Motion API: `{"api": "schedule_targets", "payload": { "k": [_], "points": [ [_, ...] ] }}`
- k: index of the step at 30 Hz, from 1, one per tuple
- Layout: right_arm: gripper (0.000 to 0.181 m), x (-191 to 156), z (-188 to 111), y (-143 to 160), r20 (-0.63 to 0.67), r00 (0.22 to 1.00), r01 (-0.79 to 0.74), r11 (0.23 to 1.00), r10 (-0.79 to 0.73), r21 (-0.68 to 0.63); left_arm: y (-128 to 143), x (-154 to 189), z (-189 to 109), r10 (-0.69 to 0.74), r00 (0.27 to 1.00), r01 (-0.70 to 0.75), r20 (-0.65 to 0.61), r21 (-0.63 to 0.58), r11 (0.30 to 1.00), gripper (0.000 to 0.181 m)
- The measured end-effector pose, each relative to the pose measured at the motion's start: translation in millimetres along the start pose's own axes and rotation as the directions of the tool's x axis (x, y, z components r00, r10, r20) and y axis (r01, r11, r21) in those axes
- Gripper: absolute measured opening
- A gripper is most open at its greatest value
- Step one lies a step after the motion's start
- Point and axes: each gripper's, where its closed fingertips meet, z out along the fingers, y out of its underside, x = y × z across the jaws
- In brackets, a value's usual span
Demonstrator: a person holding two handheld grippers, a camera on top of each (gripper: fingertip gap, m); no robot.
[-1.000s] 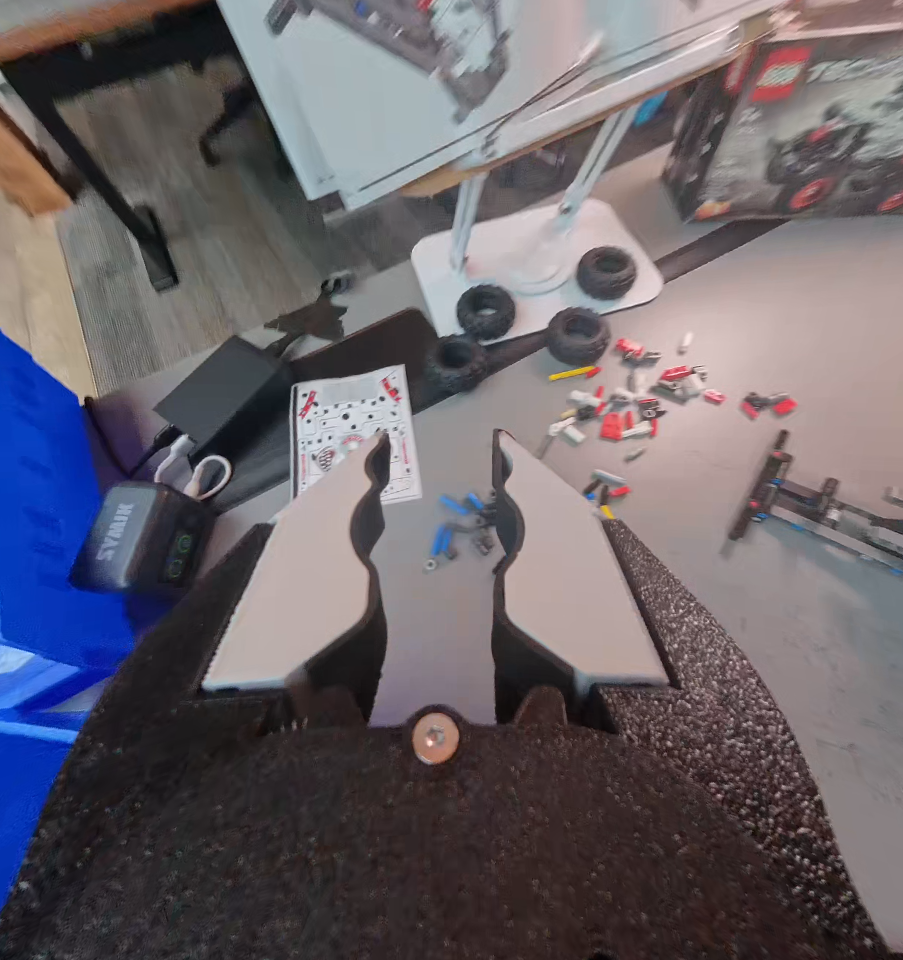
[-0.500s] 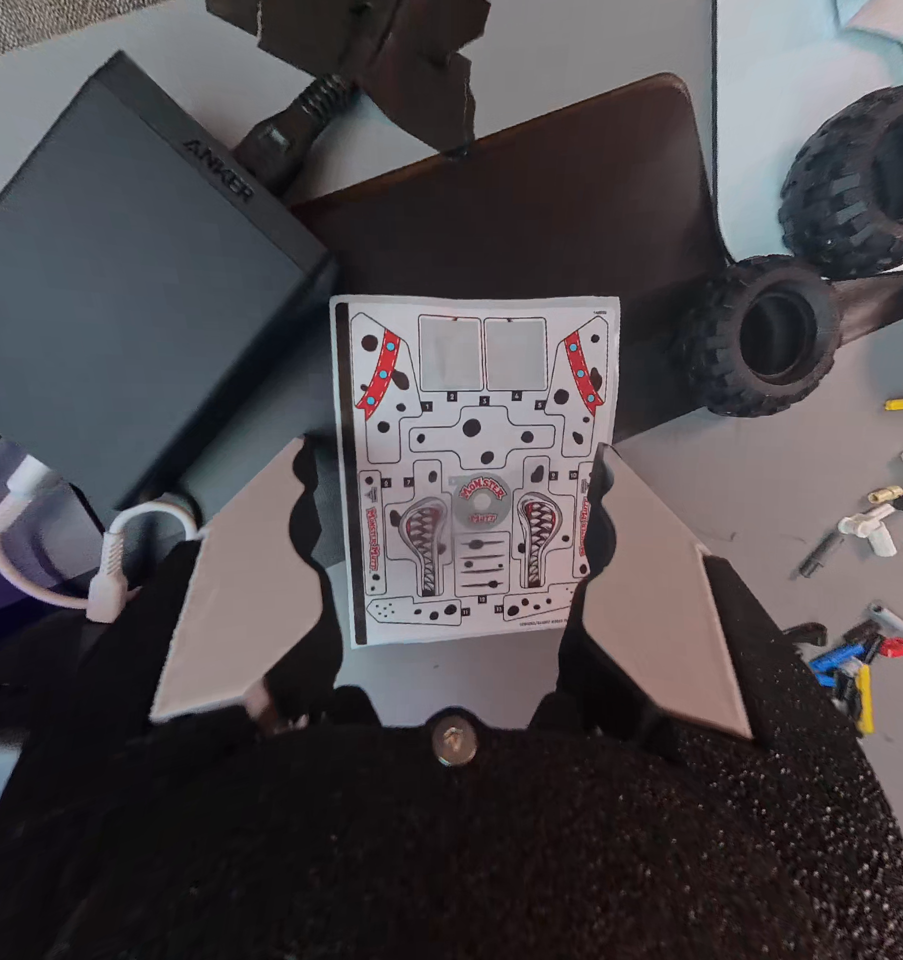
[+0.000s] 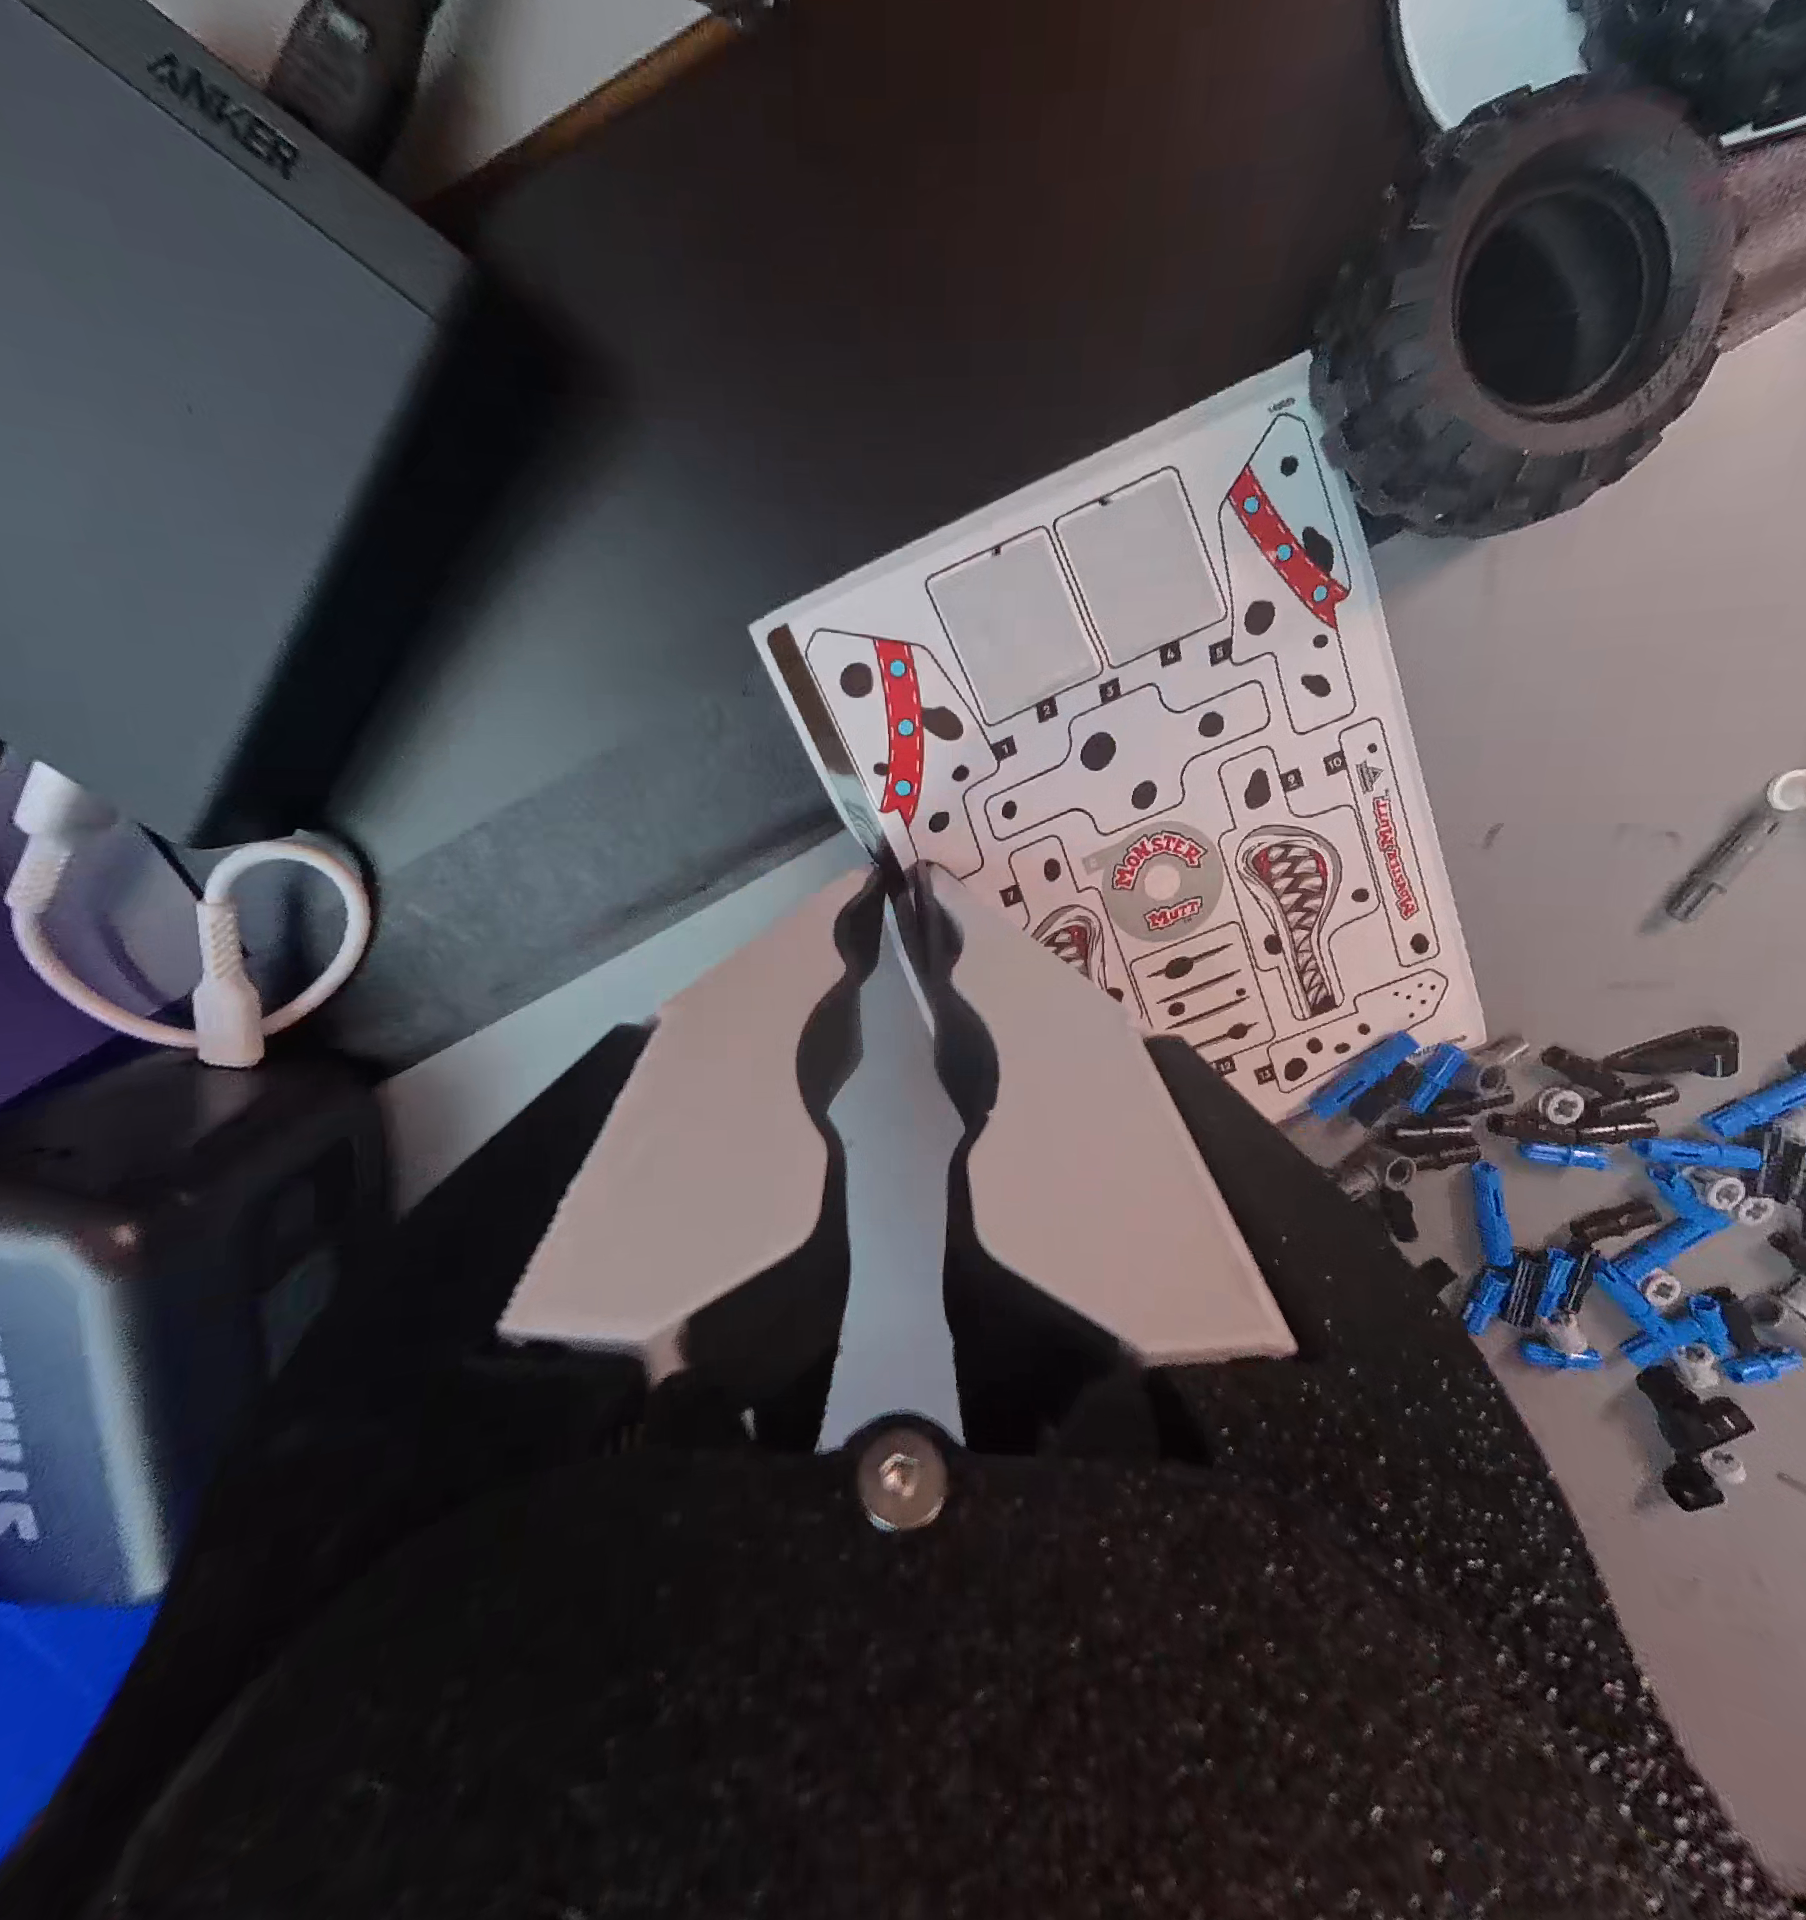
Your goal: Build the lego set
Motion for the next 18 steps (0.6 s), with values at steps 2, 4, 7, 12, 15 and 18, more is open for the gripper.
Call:
{"api": "schedule_targets", "payload": {
  "k": [2,4,7,12,15,18],
  "points": [
    [0.075,0,-1,-2,-0.001,1.0,-0.005,1.0,0.005,0.011,0,4,-6,-0.006,1.0,0.007,-0.019,0.029,1.0,0.001],
    [0.073,0,-1,-4,-0.004,1.0,-0.008,1.0,0.008,0.022,-4,10,-15,-0.037,0.997,0.043,-0.07,0.074,0.996,0.0],
    [0.072,0,-1,-2,-0.013,1.0,0.008,1.0,-0.008,0.015,-11,8,-33,-0.059,0.994,0.072,-0.088,0.141,0.987,0.0],
    [0.071,6,-2,-3,-0.044,0.999,0.016,0.999,-0.015,0.027,-32,-18,-91,-0.1,0.995,0.104,-0.028,0.327,0.939,0.0],
    [0.071,9,-3,-5,-0.059,0.998,0.005,0.999,-0.003,0.039,-37,-23,-132,-0.082,0.996,0.064,0.023,0.424,0.903,0.0],
    [0.071,10,-2,-4,-0.063,0.998,0.004,0.999,-0.001,0.038,-33,-6,-170,-0.027,0.999,0.008,0.029,0.515,0.857,0.0]
  ]
}}
